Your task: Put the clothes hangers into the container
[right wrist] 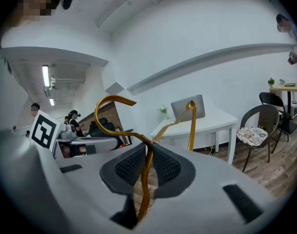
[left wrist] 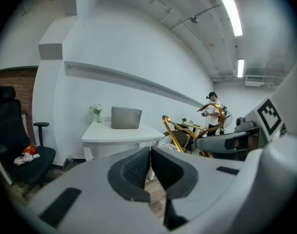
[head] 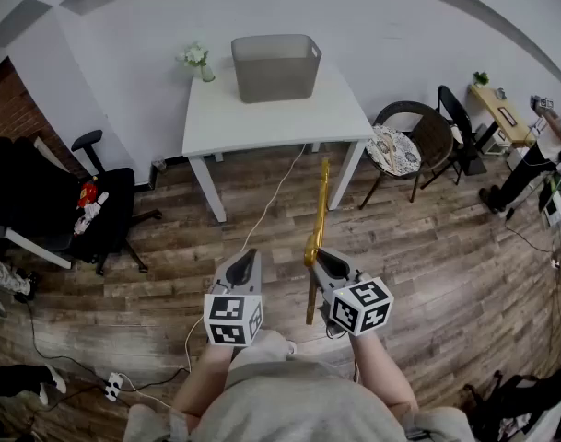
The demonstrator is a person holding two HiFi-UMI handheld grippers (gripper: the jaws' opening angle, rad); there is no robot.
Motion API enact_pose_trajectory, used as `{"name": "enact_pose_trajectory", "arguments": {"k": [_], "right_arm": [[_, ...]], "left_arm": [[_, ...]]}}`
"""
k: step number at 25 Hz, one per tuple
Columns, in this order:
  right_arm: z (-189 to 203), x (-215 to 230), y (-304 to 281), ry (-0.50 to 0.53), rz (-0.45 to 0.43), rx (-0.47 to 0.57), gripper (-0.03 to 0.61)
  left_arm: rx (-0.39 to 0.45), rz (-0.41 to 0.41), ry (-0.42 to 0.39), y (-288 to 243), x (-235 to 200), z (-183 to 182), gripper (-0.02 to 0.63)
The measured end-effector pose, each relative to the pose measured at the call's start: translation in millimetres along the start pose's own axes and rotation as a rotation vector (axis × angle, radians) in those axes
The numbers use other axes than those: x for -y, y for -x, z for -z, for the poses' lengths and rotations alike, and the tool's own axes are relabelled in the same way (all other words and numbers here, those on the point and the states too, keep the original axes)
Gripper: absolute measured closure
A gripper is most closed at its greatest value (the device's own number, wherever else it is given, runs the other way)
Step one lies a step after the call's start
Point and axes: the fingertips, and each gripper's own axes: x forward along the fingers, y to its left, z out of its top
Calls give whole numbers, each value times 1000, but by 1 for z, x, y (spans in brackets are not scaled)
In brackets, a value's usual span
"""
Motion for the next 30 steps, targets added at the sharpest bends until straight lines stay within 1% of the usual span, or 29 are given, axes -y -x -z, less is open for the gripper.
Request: {"name": "enact_pose_trajectory", "arguments": {"k": [5, 15, 18, 26, 30], "right_arm": [[3, 0, 20, 3, 2, 15, 531], [0, -7, 21, 37, -56, 6, 531], [1, -8, 21, 28, -87, 3, 531], [3, -9, 22, 103, -109, -14, 531], [3, -9, 21, 97, -124, -23, 531]], "left_arm": [[10, 13, -15, 8, 24, 4, 601], [23, -1, -41, 4, 30, -1, 601], [28, -13, -36, 5, 30, -1, 601], [44, -31, -14, 4, 35, 1, 601], [42, -36, -4, 2, 35, 0, 601]]}}
